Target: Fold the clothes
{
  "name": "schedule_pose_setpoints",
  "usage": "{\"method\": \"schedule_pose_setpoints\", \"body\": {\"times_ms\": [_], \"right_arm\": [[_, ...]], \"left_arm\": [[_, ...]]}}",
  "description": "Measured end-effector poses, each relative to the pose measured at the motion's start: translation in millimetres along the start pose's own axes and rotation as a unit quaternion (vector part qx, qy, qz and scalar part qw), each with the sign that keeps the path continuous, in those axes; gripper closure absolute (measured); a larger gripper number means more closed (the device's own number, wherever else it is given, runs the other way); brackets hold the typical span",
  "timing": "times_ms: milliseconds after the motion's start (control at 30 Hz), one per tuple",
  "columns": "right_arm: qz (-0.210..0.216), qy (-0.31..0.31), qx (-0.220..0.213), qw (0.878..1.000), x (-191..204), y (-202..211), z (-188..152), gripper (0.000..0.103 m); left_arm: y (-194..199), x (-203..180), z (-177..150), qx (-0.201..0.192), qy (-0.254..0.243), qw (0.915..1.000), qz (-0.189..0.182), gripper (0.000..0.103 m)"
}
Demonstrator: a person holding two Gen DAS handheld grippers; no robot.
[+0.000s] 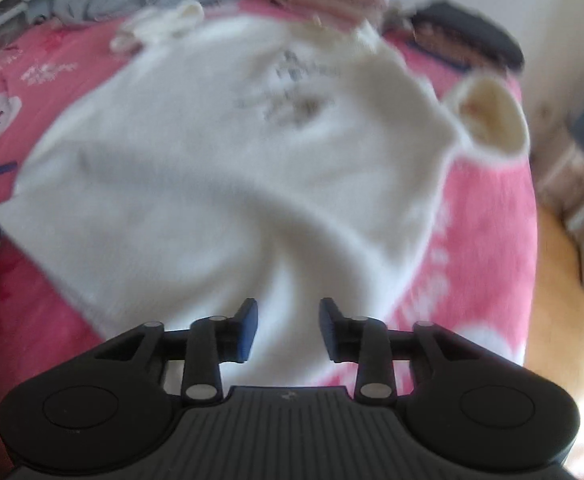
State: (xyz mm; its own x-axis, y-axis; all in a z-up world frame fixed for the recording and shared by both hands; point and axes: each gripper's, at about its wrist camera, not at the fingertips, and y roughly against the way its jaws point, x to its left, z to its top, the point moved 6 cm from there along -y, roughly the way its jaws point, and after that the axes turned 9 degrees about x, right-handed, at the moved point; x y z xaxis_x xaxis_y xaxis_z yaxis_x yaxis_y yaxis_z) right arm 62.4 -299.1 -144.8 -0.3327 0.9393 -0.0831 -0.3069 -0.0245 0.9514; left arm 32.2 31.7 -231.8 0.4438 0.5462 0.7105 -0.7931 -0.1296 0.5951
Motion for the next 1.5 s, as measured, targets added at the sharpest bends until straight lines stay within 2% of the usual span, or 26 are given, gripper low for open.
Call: {"method": "schedule_pose_setpoints", "body": {"times_ms": [67,133,267,300,400,467,500,567,700,800,933,1033,1100,1233,1367,1500], "right_arm": [[0.018,-0.036,0.045,0.998,-5,-5,-7,0.064],[0.049,-0.088,0.095,0.990,-13,-14,-13,0.063],[0.120,-0.201,0.168,0.957,-31,-33,-25,0.062],[0.127,-0.223,0.178,0.950,-35,-37,-27,0.062],[0.144,-0.259,0.184,0.937,-38,-47,-33,0.062],[0.143,-0.262,0.181,0.937,-38,-48,-34,0.069],[0.136,-0.257,0.180,0.940,-37,-47,-35,0.072],[0.119,-0.237,0.177,0.948,-34,-43,-36,0.094],[0.066,-0.174,0.177,0.966,-25,-40,-39,0.096],[-0.025,-0.101,0.189,0.976,-21,-45,-47,0.098],[-0.042,-0.079,0.172,0.981,-16,-38,-49,0.098],[-0.076,-0.055,0.135,0.986,-14,-18,-40,0.097],[-0.069,-0.039,0.098,0.992,-7,-2,-30,0.096],[0.007,0.059,0.048,0.997,47,9,-12,0.091],[0.033,0.161,0.039,0.986,95,-5,6,0.090],[0.075,0.189,0.019,0.979,121,-18,17,0.090]], "left_arm": [[0,0,0,-0.001,-0.001,1.0000,0.001,0.064],[0,0,0,-0.002,-0.002,1.0000,0.002,0.064],[-1,-1,-1,-0.004,-0.001,1.0000,0.003,0.064],[-1,-1,-1,-0.005,-0.001,1.0000,0.003,0.064],[-1,-1,-1,-0.007,-0.001,1.0000,0.004,0.064],[-1,-1,-1,-0.009,-0.003,1.0000,0.004,0.064],[-1,-1,-2,-0.010,-0.004,0.9999,0.004,0.064],[-1,-1,-2,-0.011,-0.005,0.9999,0.002,0.064],[-1,-2,-3,-0.016,-0.010,0.9998,0.002,0.064],[-1,-2,-3,-0.019,-0.011,0.9998,0.003,0.064],[-1,-3,-3,-0.020,-0.015,0.9997,0.005,0.064],[-1,-3,-3,-0.021,-0.019,0.9996,0.006,0.064],[-1,-4,-2,-0.021,-0.022,0.9995,0.007,0.064],[0,-3,-2,-0.021,-0.028,0.9994,0.006,0.063],[1,-3,-2,-0.021,-0.039,0.9990,0.004,0.063],[1,-2,-2,-0.020,-0.038,0.9991,-0.002,0.062]]}}
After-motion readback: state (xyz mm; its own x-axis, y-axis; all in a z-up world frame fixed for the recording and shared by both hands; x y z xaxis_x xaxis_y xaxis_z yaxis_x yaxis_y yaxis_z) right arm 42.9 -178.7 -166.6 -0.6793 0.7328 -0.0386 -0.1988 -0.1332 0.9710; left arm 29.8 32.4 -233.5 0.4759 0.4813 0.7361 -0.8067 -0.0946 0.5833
